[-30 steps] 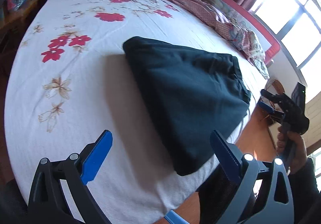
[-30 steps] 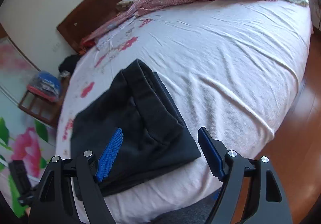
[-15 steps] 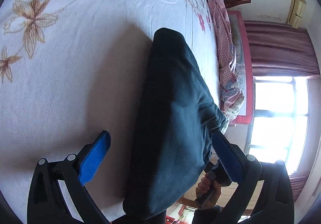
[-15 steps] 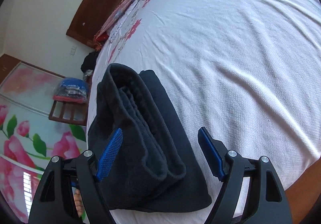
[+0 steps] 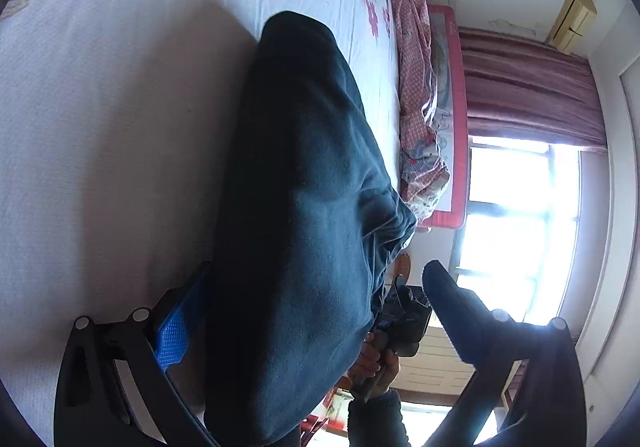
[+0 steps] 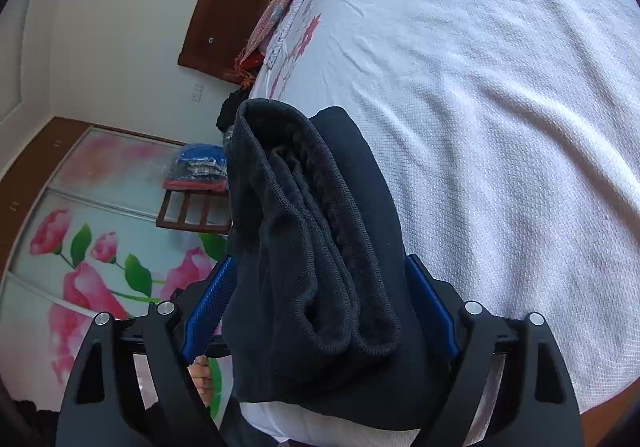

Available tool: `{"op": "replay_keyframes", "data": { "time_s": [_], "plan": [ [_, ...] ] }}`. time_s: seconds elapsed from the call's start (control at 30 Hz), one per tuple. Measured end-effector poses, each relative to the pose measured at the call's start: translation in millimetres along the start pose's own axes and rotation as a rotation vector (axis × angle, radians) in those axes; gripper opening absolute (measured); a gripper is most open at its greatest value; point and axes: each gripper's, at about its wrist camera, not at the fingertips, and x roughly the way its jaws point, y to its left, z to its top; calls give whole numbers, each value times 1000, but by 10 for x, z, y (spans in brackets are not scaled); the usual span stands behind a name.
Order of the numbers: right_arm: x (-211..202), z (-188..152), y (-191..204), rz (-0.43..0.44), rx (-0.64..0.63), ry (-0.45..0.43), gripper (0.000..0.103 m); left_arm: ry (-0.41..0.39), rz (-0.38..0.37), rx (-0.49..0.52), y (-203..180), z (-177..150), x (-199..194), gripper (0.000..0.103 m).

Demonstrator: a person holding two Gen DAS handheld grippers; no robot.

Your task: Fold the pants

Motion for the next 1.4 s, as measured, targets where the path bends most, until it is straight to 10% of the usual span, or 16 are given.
{"op": "replay_keyframes", "data": {
  "time_s": [0.17, 0.23, 0.3, 0.37, 0.87, 1.4],
  "plan": [
    [70, -54, 125, -59, -67, 17, 80, 64, 19, 90, -114, -71, 161, 100],
    [92, -67, 162, -115, -90, 21, 64, 88, 80, 112, -160, -89, 252, 80],
    [42, -83, 138, -70, -47, 11, 47, 90, 148, 100, -121, -72, 269, 31],
    [39, -126, 227, -96, -83, 13, 43, 100, 118, 78, -53, -42, 259, 21],
    [19, -51, 1101, -226, -243, 17, 37, 32, 111, 162, -570, -6, 55, 16],
    [1238, 551, 1720, -46, -274, 4, 37, -124, 210, 350, -1204, 1111, -1057, 17]
  ]
}}
